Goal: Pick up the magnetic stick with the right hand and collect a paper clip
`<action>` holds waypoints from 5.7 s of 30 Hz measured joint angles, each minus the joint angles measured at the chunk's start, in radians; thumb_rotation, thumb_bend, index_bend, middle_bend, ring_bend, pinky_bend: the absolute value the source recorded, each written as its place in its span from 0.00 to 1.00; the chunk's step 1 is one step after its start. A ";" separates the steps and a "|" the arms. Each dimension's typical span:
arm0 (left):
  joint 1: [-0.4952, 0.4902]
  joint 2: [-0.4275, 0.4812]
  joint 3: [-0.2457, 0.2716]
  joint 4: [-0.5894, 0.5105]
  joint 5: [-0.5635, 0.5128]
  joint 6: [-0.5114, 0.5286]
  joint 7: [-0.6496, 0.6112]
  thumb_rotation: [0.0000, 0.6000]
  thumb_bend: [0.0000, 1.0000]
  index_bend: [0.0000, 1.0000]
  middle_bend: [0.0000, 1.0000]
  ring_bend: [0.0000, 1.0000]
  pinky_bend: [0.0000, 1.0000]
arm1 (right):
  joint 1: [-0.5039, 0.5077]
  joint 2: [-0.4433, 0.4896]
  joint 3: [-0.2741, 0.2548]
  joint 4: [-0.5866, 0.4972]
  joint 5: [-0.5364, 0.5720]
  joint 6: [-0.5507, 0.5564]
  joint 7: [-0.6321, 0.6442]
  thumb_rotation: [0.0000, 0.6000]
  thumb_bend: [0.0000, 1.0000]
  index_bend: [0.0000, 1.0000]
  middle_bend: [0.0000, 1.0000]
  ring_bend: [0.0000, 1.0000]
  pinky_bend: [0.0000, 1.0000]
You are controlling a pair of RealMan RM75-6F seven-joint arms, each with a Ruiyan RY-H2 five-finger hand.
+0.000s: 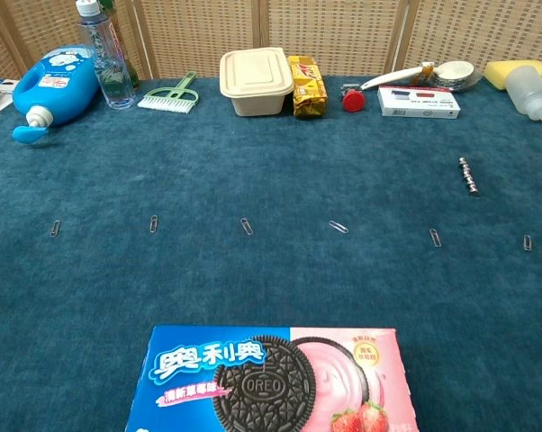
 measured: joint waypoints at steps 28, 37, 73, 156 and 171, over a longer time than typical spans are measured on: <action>-0.103 0.047 -0.056 -0.090 -0.026 -0.110 0.055 1.00 0.42 0.04 0.15 0.05 0.10 | 0.490 0.057 0.087 0.129 -0.020 -0.619 0.622 1.00 0.45 0.00 0.19 0.00 0.06; -0.133 0.027 -0.066 -0.097 -0.047 -0.149 0.078 1.00 0.42 0.04 0.15 0.05 0.10 | 0.562 -0.024 0.108 0.244 0.078 -0.709 0.460 1.00 0.45 0.00 0.22 0.00 0.06; -0.143 0.015 -0.054 -0.085 -0.053 -0.138 0.076 1.00 0.42 0.04 0.15 0.05 0.10 | 0.696 -0.066 0.036 0.349 0.589 -0.837 -0.139 0.88 0.45 0.00 0.27 0.00 0.06; -0.112 0.027 -0.017 -0.052 -0.020 -0.079 0.011 1.00 0.42 0.03 0.15 0.05 0.10 | 0.695 -0.006 -0.032 0.215 0.809 -0.722 -0.302 0.83 0.45 0.00 0.31 0.00 0.10; -0.114 0.022 -0.018 -0.040 -0.023 -0.084 0.001 1.00 0.42 0.03 0.15 0.05 0.10 | 0.712 -0.038 -0.046 0.269 0.859 -0.755 -0.322 0.82 0.45 0.00 0.33 0.00 0.10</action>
